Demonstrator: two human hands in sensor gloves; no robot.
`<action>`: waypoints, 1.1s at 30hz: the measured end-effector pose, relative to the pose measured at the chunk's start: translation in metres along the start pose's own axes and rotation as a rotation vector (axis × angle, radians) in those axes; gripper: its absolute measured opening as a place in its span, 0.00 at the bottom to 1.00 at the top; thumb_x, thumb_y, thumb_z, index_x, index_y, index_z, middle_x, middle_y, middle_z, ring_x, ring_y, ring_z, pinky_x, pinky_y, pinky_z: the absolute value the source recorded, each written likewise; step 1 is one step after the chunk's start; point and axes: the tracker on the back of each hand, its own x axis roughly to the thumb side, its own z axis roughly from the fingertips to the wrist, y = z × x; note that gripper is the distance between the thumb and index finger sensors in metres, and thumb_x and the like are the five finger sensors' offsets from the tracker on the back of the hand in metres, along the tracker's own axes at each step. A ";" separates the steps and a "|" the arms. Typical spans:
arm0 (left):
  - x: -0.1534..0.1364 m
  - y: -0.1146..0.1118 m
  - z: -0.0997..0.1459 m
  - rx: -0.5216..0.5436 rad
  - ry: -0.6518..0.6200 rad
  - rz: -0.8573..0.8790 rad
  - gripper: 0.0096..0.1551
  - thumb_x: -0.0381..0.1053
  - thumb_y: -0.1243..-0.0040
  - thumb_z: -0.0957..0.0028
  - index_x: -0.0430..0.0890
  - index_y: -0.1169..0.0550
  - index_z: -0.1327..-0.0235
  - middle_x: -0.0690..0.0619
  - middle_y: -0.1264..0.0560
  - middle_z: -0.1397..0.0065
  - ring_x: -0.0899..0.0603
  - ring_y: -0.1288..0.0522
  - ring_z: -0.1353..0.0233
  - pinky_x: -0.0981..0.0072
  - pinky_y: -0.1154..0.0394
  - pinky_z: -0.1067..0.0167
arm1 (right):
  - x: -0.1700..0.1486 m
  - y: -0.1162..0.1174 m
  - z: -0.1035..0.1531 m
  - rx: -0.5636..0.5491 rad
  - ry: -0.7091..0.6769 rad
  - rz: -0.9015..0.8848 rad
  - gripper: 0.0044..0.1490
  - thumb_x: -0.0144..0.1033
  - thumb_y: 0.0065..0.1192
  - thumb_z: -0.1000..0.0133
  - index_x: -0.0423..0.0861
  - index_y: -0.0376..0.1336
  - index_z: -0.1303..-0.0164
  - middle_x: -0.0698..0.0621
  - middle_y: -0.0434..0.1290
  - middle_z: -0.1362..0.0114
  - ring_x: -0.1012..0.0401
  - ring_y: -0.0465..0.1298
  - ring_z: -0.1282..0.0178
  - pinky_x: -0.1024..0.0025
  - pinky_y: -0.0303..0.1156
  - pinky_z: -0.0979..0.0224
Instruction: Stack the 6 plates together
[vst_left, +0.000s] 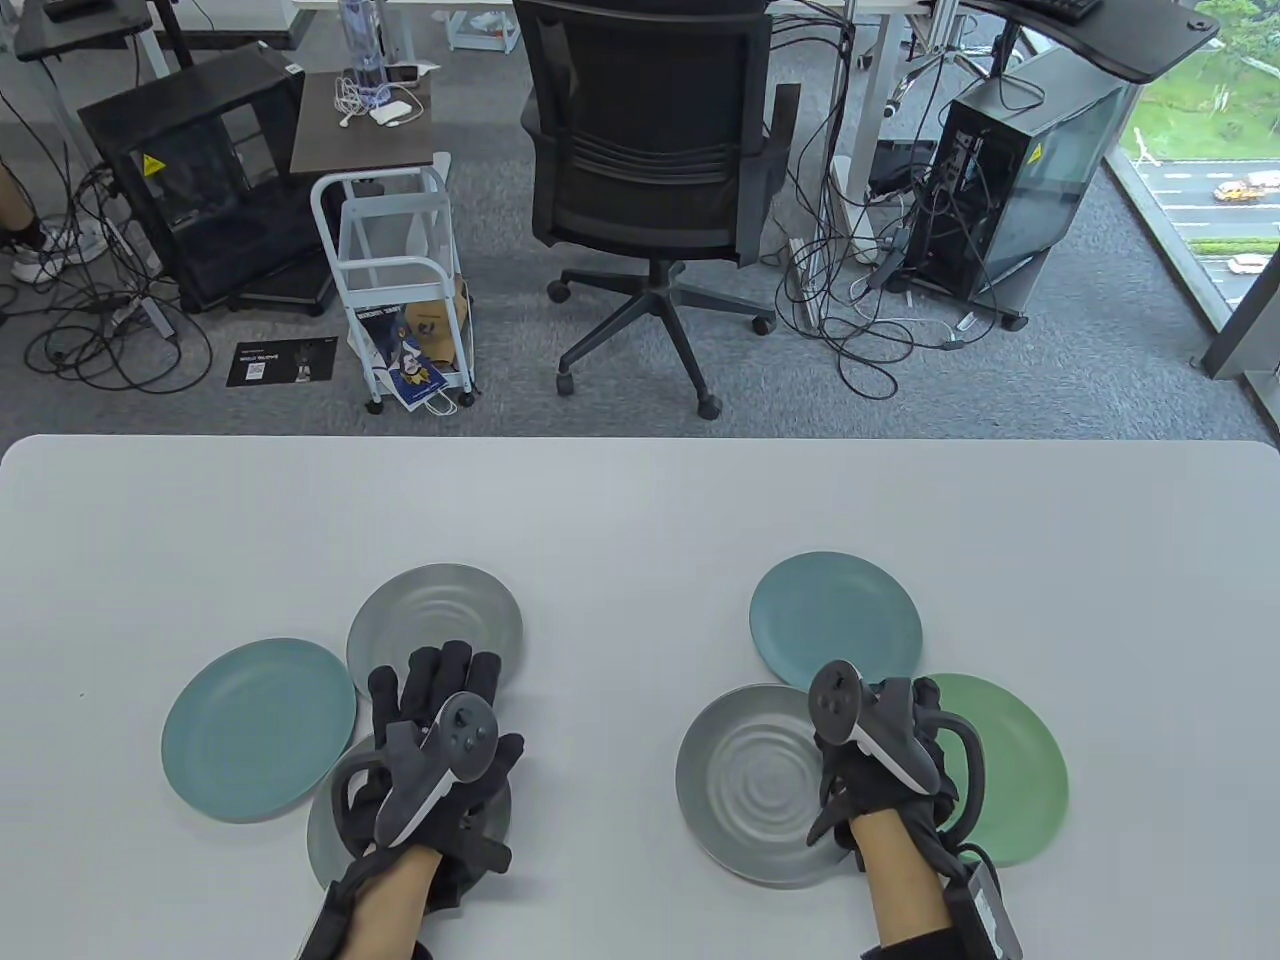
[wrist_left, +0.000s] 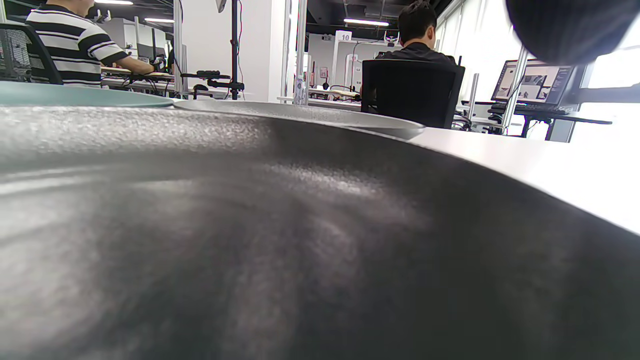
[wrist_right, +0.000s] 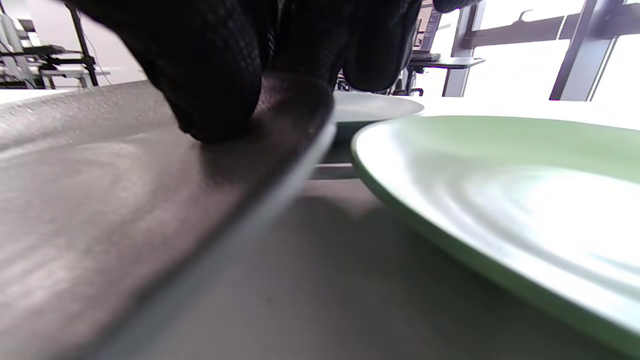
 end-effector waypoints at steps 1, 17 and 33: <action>0.000 0.000 0.000 0.000 0.001 0.002 0.52 0.73 0.43 0.65 0.73 0.52 0.28 0.72 0.57 0.15 0.55 0.59 0.09 0.50 0.70 0.14 | 0.000 -0.001 0.001 0.001 -0.014 -0.015 0.34 0.45 0.63 0.44 0.59 0.57 0.25 0.55 0.71 0.34 0.49 0.59 0.24 0.41 0.42 0.18; -0.003 0.000 0.000 -0.008 0.003 0.029 0.50 0.73 0.42 0.65 0.73 0.49 0.28 0.71 0.53 0.15 0.54 0.55 0.10 0.48 0.68 0.14 | -0.016 0.004 -0.002 0.004 -0.146 -0.302 0.27 0.42 0.52 0.40 0.58 0.61 0.28 0.57 0.78 0.47 0.54 0.71 0.34 0.41 0.52 0.18; -0.006 0.000 -0.001 -0.004 0.008 0.050 0.50 0.73 0.42 0.65 0.73 0.48 0.28 0.71 0.52 0.15 0.54 0.54 0.10 0.48 0.68 0.14 | -0.003 0.005 0.002 -0.040 -0.133 -0.449 0.27 0.42 0.52 0.40 0.56 0.62 0.29 0.58 0.80 0.50 0.55 0.74 0.37 0.43 0.53 0.18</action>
